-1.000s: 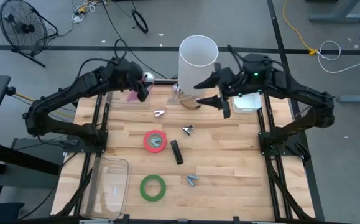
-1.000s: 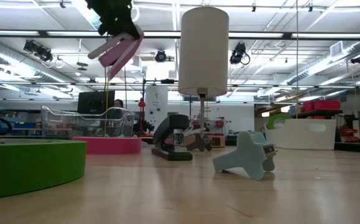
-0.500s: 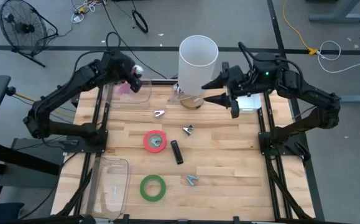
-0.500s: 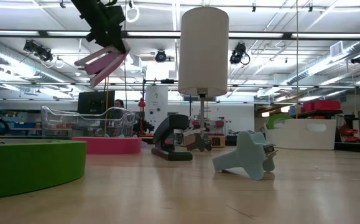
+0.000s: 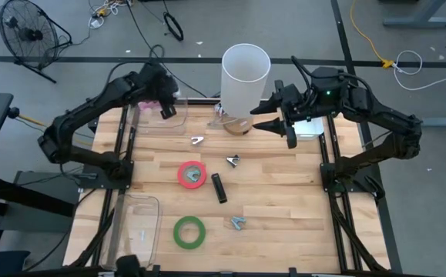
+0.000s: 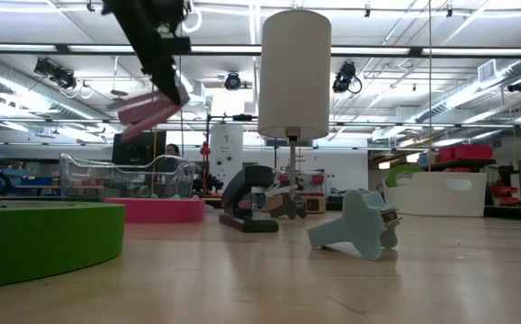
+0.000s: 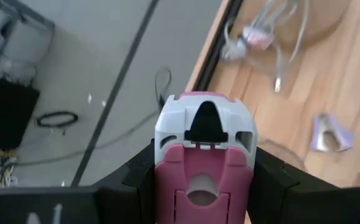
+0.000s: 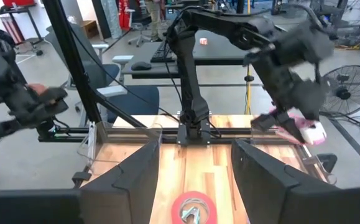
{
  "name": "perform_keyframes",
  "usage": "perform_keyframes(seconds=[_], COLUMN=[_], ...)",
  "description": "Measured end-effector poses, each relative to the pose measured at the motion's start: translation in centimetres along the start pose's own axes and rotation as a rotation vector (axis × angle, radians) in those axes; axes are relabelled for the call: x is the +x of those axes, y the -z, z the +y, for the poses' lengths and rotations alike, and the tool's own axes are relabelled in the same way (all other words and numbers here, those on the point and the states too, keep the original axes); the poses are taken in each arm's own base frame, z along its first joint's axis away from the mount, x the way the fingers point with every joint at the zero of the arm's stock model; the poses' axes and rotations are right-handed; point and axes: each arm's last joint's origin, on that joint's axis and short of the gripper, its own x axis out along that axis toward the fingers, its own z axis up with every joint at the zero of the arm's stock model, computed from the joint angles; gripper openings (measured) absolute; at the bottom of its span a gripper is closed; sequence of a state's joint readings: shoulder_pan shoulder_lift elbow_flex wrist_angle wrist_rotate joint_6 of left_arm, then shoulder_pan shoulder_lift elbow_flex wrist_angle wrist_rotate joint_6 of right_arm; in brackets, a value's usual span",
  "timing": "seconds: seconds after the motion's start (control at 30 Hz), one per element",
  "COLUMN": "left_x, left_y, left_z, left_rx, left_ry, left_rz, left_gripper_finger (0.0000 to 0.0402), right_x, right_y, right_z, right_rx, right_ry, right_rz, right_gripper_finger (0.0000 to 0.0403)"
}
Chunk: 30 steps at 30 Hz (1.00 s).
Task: Pick and place Stapler, Stapler remover, tape
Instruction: Put the pink stapler into the top transparent bin
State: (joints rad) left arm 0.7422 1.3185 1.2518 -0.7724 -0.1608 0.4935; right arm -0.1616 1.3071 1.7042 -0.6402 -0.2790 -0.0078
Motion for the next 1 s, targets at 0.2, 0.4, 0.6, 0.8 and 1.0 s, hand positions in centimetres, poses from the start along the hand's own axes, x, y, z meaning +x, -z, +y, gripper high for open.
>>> perform_keyframes(seconds=[0.2,0.4,0.6,0.8,1.0], left_x=[4.1,7.2,9.4,11.0,11.4], left_y=[0.2,0.6,1.3,2.1,2.4], left_z=[-0.5,-1.3,-1.6,-1.2,-1.0], left_rx=[0.11,0.184,0.277,0.265,0.249], left_ry=[0.046,0.091,0.129,0.15,0.184], left_rz=[0.142,0.252,0.346,0.395,0.387], left_gripper_finger=[0.0175,0.0177,0.0179,0.018,0.018], right_x=[0.0,0.0,0.0,0.0,0.0], right_y=[0.1,0.1,0.1,0.1,0.1], right_z=[0.0,0.0,0.0,0.0,0.0], right_rx=[0.002,0.001,-0.001,0.0,0.002], right_ry=[-0.001,-0.001,-0.001,-0.002,-0.002], right_rz=[0.006,0.006,0.007,0.007,0.007], right_gripper_finger=[0.0198,0.0198,0.0198,0.0198,0.0198])
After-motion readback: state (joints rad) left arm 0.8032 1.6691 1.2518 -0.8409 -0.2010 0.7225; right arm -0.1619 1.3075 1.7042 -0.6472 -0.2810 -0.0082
